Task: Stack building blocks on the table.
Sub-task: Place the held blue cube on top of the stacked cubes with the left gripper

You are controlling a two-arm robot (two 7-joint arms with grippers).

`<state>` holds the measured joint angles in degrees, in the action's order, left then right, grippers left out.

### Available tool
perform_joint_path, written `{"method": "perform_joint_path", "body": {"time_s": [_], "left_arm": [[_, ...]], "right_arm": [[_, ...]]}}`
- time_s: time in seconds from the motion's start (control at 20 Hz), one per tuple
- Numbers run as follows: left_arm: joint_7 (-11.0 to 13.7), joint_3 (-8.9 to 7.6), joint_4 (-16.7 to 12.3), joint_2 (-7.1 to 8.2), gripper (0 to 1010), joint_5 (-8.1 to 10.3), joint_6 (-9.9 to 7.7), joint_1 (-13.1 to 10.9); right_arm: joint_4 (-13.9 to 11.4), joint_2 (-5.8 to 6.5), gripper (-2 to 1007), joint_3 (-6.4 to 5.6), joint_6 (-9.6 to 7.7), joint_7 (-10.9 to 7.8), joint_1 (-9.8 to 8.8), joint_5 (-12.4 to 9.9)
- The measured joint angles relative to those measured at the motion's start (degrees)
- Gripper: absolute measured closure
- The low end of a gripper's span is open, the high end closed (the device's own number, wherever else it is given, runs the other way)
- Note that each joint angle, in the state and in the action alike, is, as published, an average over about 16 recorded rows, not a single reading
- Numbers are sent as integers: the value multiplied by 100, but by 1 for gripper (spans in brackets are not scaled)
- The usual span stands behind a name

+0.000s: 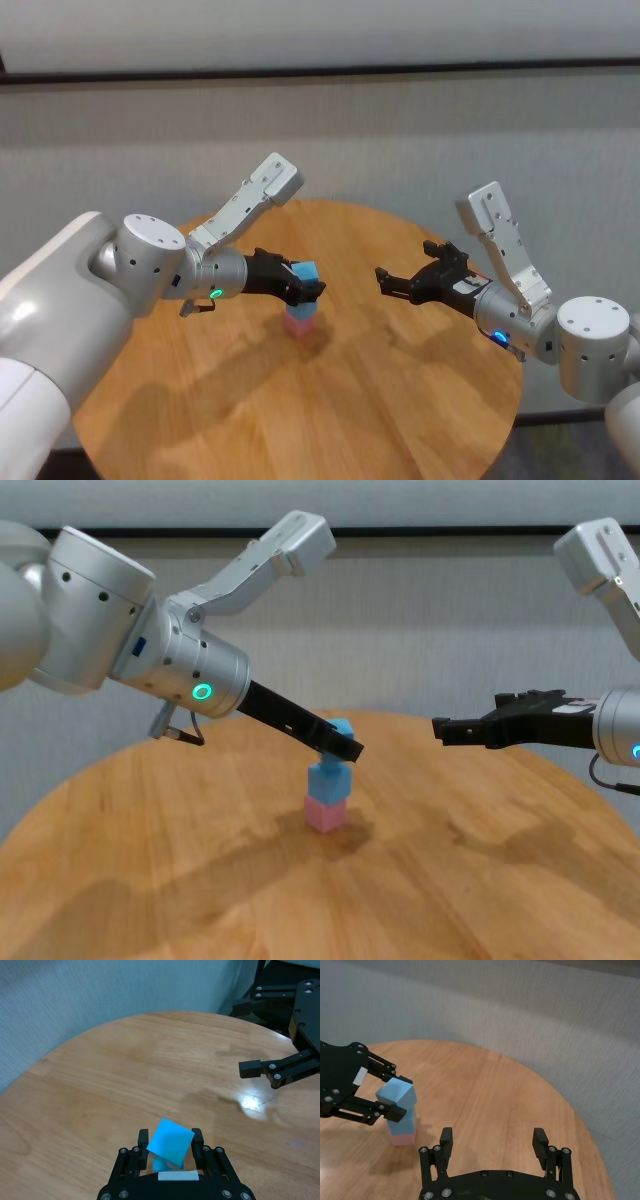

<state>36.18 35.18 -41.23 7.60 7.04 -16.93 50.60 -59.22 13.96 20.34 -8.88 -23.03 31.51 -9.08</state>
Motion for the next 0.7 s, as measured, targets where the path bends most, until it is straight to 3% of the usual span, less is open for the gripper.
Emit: {"method": "perform_joint_path", "body": {"time_s": [0.7], "left_arm": [[58,-47,238,-93,475,-47,74,70]], "right_arm": [[0,0,0,0,0,0,0,0]]}}
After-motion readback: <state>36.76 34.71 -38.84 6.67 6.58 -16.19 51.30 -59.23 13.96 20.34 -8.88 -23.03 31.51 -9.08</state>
